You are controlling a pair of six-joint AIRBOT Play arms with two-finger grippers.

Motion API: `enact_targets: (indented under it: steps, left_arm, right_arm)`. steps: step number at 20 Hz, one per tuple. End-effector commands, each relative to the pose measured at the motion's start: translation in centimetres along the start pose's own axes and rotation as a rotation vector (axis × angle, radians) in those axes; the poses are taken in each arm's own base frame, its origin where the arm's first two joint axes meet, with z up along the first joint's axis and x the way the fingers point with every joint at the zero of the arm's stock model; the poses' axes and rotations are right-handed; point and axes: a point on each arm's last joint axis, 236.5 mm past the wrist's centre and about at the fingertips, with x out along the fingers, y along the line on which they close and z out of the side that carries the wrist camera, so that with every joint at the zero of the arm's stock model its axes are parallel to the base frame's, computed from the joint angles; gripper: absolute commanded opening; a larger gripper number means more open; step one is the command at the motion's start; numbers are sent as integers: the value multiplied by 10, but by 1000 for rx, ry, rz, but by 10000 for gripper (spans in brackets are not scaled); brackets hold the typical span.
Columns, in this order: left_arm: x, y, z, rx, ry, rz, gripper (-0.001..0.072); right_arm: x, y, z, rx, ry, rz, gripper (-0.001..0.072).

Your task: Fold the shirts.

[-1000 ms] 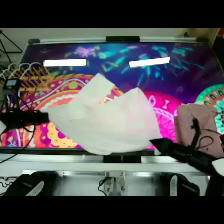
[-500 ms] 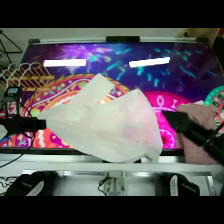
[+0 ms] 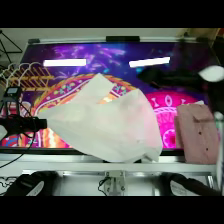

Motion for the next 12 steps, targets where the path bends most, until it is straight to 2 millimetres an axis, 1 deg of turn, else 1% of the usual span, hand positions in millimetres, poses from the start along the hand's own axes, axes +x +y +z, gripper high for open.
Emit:
enact_targets:
  steps: [1,2,3,4,5,7,9,10,12]
  left_arm:
    - [0,-3,0,-11,-2,-12,51]
    - [0,-3,0,-10,-2,-12,51]
    - [0,-3,0,-11,-2,-12,51]
    - [0,-3,0,-11,-2,-12,51]
    - [0,-3,0,-11,-2,-12,51]
    - [0,-4,3,-11,-13,-16,51]
    - [0,-6,7,-12,-30,-25,51]
    - [0,-6,8,-12,-34,-26,51]
    - [0,-6,8,-12,-33,-26,51]
  right_arm:
    - [128,2,-23,-70,194,-56,633]
    - [148,0,-35,-51,245,-58,633]
    - [162,-2,-49,-27,295,-56,633]
    - [170,-7,-64,-12,344,-60,633]
    - [175,-10,-79,-13,395,-69,633]
    - [183,-12,-104,-51,462,-118,633]
    - [195,-15,-119,-100,473,-190,633]
    - [205,-11,-124,-98,461,-204,633]
    - [230,8,-137,-88,435,-163,633]
